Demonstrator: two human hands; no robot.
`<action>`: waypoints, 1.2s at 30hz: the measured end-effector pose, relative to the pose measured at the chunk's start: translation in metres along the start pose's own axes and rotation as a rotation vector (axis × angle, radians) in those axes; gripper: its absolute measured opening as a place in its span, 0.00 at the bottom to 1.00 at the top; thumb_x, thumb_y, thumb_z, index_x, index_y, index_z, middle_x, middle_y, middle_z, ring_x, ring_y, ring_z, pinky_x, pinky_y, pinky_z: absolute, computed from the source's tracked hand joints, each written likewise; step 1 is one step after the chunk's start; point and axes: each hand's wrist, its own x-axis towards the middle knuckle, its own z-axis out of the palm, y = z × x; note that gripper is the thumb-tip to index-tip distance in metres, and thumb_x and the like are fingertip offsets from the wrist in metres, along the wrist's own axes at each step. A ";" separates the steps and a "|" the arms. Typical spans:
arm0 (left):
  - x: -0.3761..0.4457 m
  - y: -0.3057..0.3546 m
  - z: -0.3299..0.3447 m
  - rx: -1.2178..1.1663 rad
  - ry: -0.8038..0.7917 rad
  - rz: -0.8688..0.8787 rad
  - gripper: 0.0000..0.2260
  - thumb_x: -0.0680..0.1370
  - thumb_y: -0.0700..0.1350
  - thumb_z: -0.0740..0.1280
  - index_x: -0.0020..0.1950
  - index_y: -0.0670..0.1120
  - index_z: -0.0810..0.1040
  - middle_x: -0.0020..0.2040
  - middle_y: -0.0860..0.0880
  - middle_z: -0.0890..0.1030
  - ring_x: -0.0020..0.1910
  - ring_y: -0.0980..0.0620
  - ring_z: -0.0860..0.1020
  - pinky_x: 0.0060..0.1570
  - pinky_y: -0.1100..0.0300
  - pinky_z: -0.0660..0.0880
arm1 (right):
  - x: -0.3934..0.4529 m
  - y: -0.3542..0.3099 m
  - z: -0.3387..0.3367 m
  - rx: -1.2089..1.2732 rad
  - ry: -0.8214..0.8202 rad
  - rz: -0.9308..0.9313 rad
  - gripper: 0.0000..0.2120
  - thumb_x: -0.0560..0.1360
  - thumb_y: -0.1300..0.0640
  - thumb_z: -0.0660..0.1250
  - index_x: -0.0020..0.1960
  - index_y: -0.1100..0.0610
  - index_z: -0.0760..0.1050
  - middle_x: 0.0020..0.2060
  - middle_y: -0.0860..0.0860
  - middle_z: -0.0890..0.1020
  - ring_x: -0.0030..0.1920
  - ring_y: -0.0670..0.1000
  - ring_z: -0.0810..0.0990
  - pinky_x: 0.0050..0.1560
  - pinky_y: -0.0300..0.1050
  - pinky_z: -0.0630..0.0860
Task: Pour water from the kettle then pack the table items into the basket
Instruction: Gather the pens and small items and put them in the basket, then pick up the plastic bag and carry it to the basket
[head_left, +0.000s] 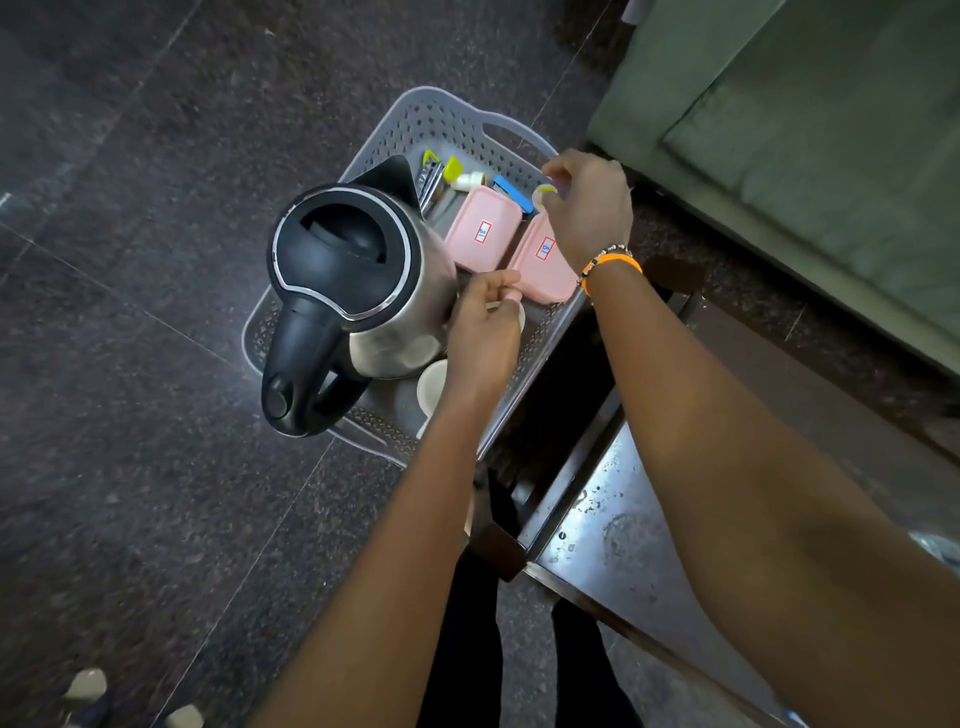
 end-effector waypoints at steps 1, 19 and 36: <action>0.000 0.000 0.000 0.008 0.000 0.000 0.10 0.77 0.38 0.61 0.53 0.48 0.77 0.41 0.57 0.74 0.46 0.53 0.74 0.53 0.61 0.72 | 0.000 0.002 0.001 0.016 0.011 0.000 0.11 0.74 0.59 0.65 0.56 0.56 0.78 0.54 0.53 0.83 0.57 0.57 0.75 0.57 0.50 0.73; -0.126 -0.058 0.062 0.116 -0.142 0.054 0.12 0.77 0.36 0.60 0.44 0.51 0.78 0.38 0.53 0.78 0.39 0.57 0.76 0.52 0.57 0.76 | -0.224 0.113 -0.059 0.663 0.199 0.387 0.03 0.72 0.60 0.68 0.41 0.54 0.80 0.32 0.48 0.77 0.30 0.40 0.71 0.34 0.28 0.66; -0.308 -0.209 0.274 0.733 -0.735 -0.165 0.11 0.79 0.37 0.57 0.53 0.40 0.79 0.34 0.51 0.75 0.33 0.55 0.72 0.41 0.64 0.72 | -0.475 0.419 -0.089 0.519 0.226 1.056 0.07 0.73 0.66 0.64 0.48 0.64 0.80 0.46 0.62 0.83 0.45 0.59 0.81 0.46 0.41 0.69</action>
